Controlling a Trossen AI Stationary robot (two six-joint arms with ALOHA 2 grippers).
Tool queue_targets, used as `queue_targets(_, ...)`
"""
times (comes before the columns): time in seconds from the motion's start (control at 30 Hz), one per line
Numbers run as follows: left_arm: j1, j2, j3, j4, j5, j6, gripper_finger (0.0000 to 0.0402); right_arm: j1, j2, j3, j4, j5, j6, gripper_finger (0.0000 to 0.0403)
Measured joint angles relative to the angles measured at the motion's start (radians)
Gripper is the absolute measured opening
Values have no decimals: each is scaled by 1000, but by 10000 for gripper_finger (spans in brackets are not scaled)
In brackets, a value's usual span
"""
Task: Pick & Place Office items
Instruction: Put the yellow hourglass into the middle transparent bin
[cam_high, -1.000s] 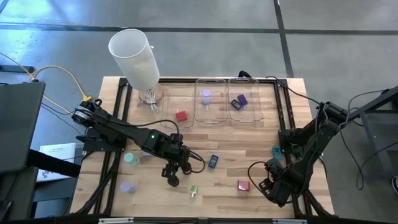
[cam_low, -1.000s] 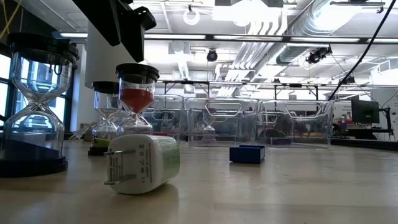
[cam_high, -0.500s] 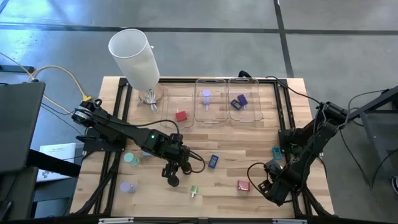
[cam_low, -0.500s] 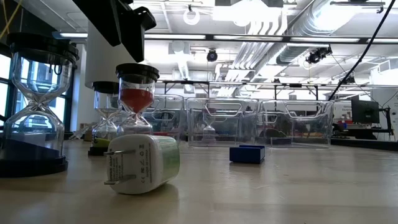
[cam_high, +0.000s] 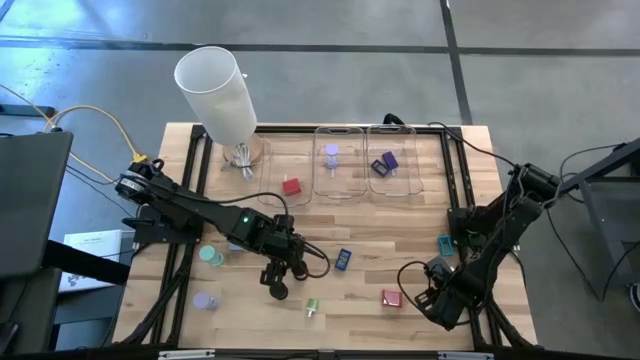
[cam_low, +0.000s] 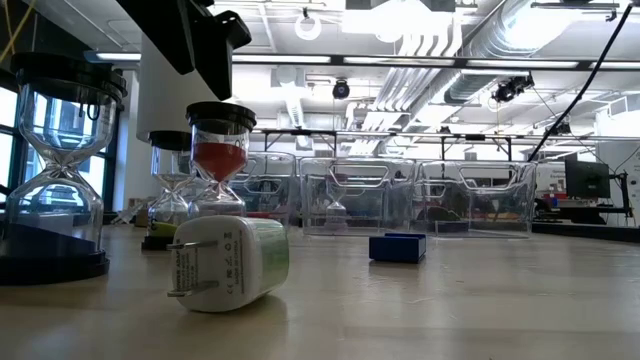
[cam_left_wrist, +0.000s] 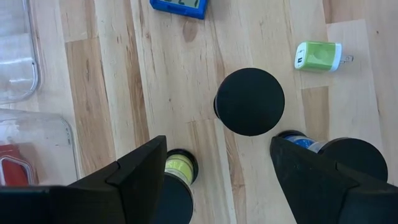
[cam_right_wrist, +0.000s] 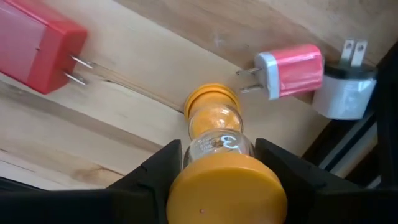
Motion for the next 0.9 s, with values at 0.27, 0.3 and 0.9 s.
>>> queue_targets(0.27, 0, 0, 0, -1, 0, -4, 280, -58, 0, 22, -10, -29, -99, 178)
queue_targets(0.3, 0, 0, 0, -3, 1, -12, 280, -69, 0, 39, -22, -39, -123, 178)
queue_targets(0.9, -35, -5, 0, -198, 94, -109, 280, -404, -3, 567, -422, 205, -741, 178)
